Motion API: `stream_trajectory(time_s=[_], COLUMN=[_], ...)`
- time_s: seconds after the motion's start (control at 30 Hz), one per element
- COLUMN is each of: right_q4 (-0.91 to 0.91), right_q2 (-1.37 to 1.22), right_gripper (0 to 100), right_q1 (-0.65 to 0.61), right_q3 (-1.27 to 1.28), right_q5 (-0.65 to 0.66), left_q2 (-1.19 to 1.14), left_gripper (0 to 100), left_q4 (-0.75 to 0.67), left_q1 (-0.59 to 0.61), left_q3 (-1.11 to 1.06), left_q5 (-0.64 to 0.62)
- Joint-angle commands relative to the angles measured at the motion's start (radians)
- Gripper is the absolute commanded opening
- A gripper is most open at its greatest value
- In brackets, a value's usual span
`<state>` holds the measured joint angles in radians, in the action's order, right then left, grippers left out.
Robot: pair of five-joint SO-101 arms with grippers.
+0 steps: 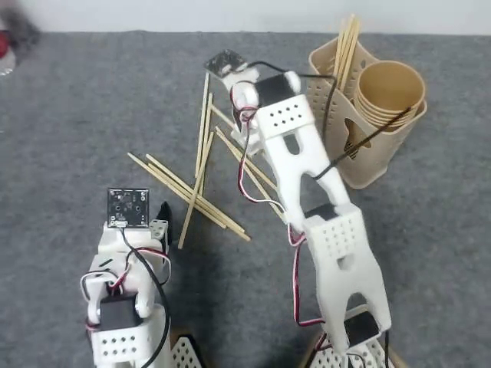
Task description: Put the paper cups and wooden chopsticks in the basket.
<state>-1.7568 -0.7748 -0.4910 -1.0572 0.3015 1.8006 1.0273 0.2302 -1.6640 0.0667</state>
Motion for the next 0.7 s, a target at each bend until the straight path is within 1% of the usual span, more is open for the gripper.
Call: stream_trajectory(time_s=[0.0, 0.23, 0.4, 0.5, 0.57, 0.67], right_q4=[-0.039, -0.039, -0.038, -0.015, 0.005, 0.008], right_q2=[0.182, 0.340, 0.453, 0.530, 0.562, 0.544], right_gripper=[0.7, 0.7, 0.7, 0.7, 0.7, 0.7], right_q1=[-0.002, -0.016, -0.054, -0.064, -0.061, -0.061], right_q3=[0.061, 0.196, 0.203, 0.201, 0.207, 0.245], right_q5=[0.012, 0.012, 0.060, 0.060, 0.060, 0.060], left_q2=[0.018, 0.018, 0.018, 0.018, 0.018, 0.018], left_gripper=[17, 17, 17, 17, 17, 17], left_q4=[0.005, 0.005, 0.005, 0.005, 0.005, 0.008], left_q1=[-0.006, -0.006, -0.006, -0.006, -0.006, -0.006], left_q3=[0.004, 0.004, 0.004, 0.004, 0.004, 0.004], left_q5=[0.000, 0.000, 0.000, 0.000, 0.000, 0.000])
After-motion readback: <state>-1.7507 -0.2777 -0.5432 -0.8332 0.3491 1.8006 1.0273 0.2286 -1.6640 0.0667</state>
